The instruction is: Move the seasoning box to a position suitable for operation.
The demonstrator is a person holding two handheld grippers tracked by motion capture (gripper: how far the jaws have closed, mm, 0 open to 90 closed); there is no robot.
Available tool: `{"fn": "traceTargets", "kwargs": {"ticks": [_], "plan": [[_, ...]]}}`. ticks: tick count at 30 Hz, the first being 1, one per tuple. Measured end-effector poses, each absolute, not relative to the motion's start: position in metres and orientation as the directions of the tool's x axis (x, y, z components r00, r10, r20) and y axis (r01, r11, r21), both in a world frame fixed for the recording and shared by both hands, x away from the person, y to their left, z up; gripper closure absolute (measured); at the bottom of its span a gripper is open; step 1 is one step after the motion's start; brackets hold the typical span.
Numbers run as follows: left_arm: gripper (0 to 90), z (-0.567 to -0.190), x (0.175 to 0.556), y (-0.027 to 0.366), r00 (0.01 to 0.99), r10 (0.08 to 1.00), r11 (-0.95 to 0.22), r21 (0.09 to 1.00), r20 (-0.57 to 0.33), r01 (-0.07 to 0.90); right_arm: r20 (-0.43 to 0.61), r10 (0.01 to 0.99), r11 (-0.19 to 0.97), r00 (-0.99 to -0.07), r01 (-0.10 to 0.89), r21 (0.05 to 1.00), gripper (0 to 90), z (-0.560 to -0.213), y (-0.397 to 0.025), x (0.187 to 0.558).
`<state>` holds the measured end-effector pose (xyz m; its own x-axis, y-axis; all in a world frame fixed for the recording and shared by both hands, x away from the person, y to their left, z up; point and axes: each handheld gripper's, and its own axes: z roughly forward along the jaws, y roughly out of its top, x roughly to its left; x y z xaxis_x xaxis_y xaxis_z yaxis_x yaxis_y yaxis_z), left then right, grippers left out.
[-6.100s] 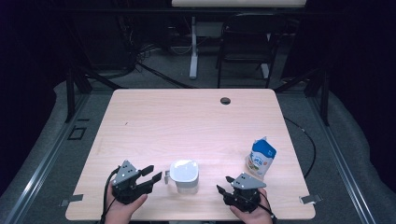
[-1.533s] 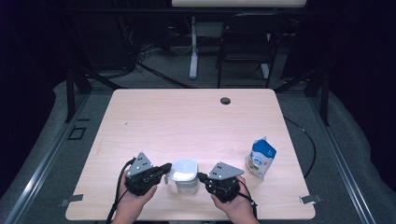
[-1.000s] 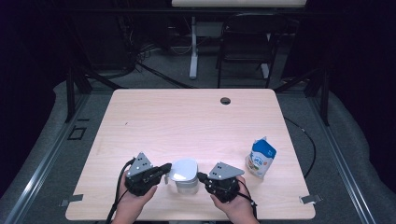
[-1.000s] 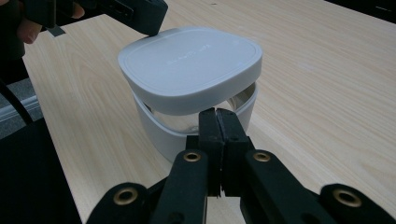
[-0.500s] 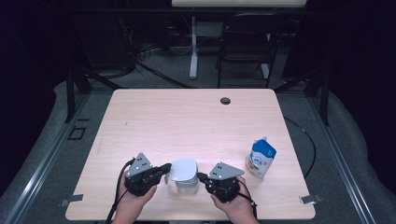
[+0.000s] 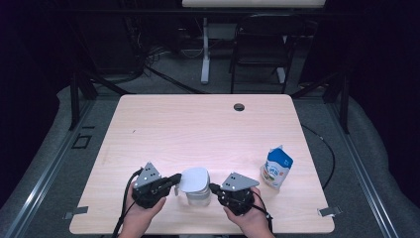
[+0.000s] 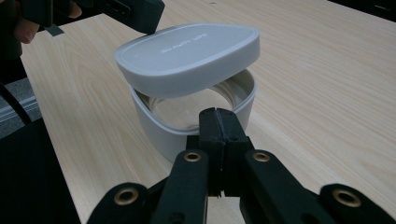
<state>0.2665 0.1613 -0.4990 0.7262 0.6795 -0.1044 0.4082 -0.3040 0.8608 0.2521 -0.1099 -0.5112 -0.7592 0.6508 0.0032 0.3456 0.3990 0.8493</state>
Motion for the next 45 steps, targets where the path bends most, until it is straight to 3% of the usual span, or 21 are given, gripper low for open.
{"fn": "traceTargets", "kwargs": {"ticks": [25, 45], "plan": [[90.0, -0.509, 0.271, 0.167, 0.704, 0.696, -0.297, 0.837, -0.140, 0.460, 0.007, 0.649, 0.397, -0.760, 0.346, 0.850, 90.0, -0.511, -0.110, 0.252], [90.0, -0.511, 0.272, 0.168, 0.729, 0.678, -0.358, 0.823, -0.095, 0.441, 0.006, 0.651, 0.396, -0.759, 0.346, 0.851, 89.6, -0.511, -0.110, 0.252]]}}
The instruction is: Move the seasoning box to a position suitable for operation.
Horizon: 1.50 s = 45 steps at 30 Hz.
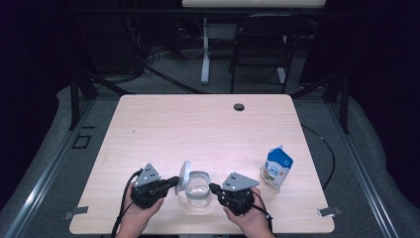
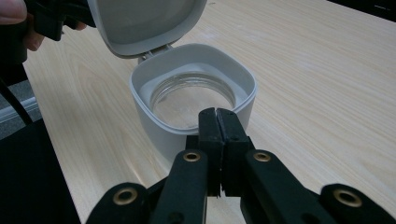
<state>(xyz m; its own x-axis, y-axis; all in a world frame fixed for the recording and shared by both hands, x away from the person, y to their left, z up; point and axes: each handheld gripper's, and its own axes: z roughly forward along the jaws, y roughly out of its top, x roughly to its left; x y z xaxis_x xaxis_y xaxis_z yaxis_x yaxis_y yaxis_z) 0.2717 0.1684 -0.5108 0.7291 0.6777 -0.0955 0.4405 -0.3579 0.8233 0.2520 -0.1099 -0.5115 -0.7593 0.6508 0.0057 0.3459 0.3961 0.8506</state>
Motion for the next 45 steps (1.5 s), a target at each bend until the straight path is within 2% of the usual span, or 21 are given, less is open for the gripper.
{"fn": "traceTargets", "kwargs": {"ticks": [32, 45], "plan": [[90.0, -0.5143, 0.2743, 0.1700, 0.747, 0.662, -0.417, 0.793, -0.069, 0.443, 0.003, 0.651, 0.397, -0.759, 0.344, 0.851, 89.2, -0.5113, -0.1095, 0.2519], [90.0, -0.5151, 0.2746, 0.1707, 0.742, 0.664, -0.401, 0.794, -0.092, 0.457, 0.003, 0.649, 0.397, -0.761, 0.342, 0.852, 88.2, -0.5108, -0.1097, 0.2517]]}}
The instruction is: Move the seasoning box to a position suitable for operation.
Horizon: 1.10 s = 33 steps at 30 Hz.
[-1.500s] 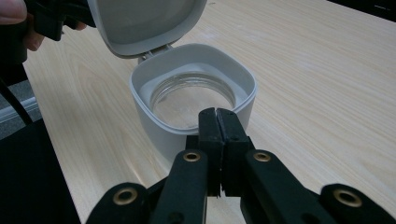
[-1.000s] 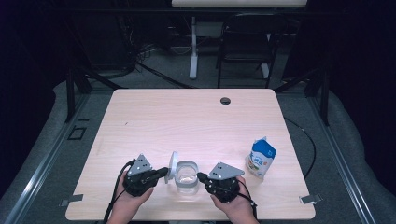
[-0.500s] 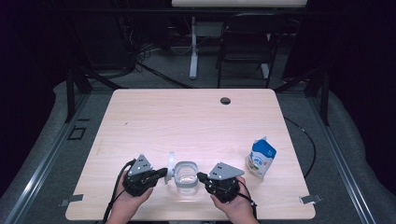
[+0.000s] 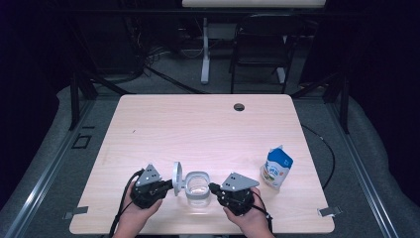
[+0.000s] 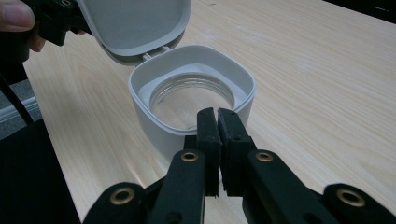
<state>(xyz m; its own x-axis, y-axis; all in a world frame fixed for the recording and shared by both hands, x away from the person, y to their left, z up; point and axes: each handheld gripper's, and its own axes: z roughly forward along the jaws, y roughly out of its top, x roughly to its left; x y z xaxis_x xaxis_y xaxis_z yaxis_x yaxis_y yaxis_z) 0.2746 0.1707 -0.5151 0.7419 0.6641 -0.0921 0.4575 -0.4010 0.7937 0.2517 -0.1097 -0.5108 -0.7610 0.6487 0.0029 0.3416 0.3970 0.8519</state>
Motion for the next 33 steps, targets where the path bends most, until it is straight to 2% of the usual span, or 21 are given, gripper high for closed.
{"fn": "traceTargets", "kwargs": {"ticks": [27, 33], "plan": [[90.0, -0.516, 0.275, 0.183, 0.708, 0.695, -0.345, 0.805, -0.127, 0.483, 0.003, 0.651, 0.393, -0.759, 0.340, 0.855, 83.5, -0.509, -0.114, 0.251], [85.2, -0.516, 0.275, 0.188, 0.691, 0.710, -0.326, 0.807, -0.135, 0.492, 0.001, 0.658, 0.391, -0.753, 0.343, 0.854, 80.9, -0.507, -0.121, 0.251]]}}
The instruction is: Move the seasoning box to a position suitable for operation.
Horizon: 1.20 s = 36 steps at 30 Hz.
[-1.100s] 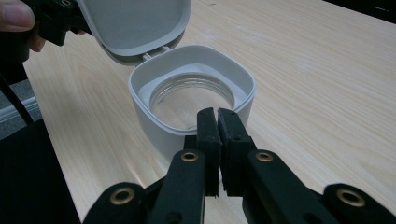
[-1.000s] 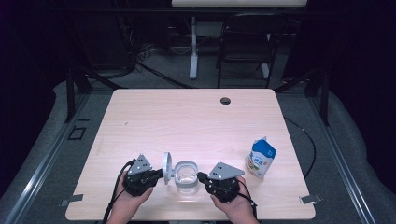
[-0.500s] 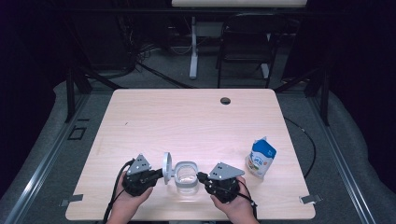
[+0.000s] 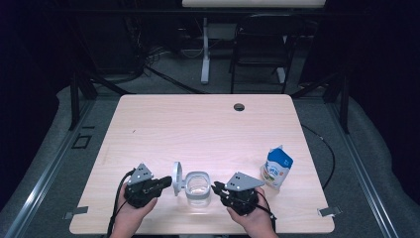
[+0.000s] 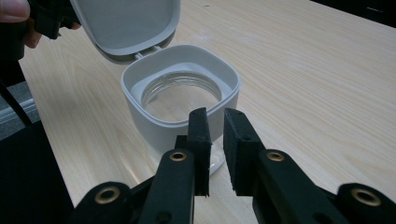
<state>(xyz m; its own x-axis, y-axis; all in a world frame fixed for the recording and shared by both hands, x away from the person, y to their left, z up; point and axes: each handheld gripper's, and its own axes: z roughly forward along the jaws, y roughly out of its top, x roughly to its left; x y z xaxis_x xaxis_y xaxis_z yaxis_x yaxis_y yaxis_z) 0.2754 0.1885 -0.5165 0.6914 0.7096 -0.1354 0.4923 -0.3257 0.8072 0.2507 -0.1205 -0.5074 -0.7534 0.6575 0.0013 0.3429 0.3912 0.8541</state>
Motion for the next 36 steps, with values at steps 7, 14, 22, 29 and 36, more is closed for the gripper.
{"fn": "traceTargets", "kwargs": {"ticks": [7, 14, 22, 29, 36], "plan": [[75.1, -0.518, 0.276, 0.193, 0.679, 0.718, -0.303, 0.810, -0.152, 0.502, 0.004, 0.672, 0.376, -0.740, 0.347, 0.859, 77.8, -0.504, -0.129, 0.250], [63.4, -0.520, 0.275, 0.199, 0.659, 0.739, -0.286, 0.818, -0.144, 0.499, 0.011, 0.685, 0.363, -0.729, 0.354, 0.862, 71.7, -0.498, -0.142, 0.248], [56.1, -0.521, 0.274, 0.210, 0.624, 0.760, -0.228, 0.825, -0.181, 0.517, 0.019, 0.703, 0.349, -0.711, 0.369, 0.861, 67.2, -0.489, -0.158, 0.246], [56.0, -0.519, 0.274, 0.216, 0.609, 0.770, -0.213, 0.823, -0.191, 0.527, 0.026, 0.728, 0.329, -0.685, 0.382, 0.863, 65.9, -0.485, -0.171, 0.246], [56.0, -0.520, 0.275, 0.217, 0.601, 0.774, -0.200, 0.825, -0.197, 0.528, 0.027, 0.740, 0.320, -0.672, 0.387, 0.865, 64.5, -0.485, -0.176, 0.245]]}}
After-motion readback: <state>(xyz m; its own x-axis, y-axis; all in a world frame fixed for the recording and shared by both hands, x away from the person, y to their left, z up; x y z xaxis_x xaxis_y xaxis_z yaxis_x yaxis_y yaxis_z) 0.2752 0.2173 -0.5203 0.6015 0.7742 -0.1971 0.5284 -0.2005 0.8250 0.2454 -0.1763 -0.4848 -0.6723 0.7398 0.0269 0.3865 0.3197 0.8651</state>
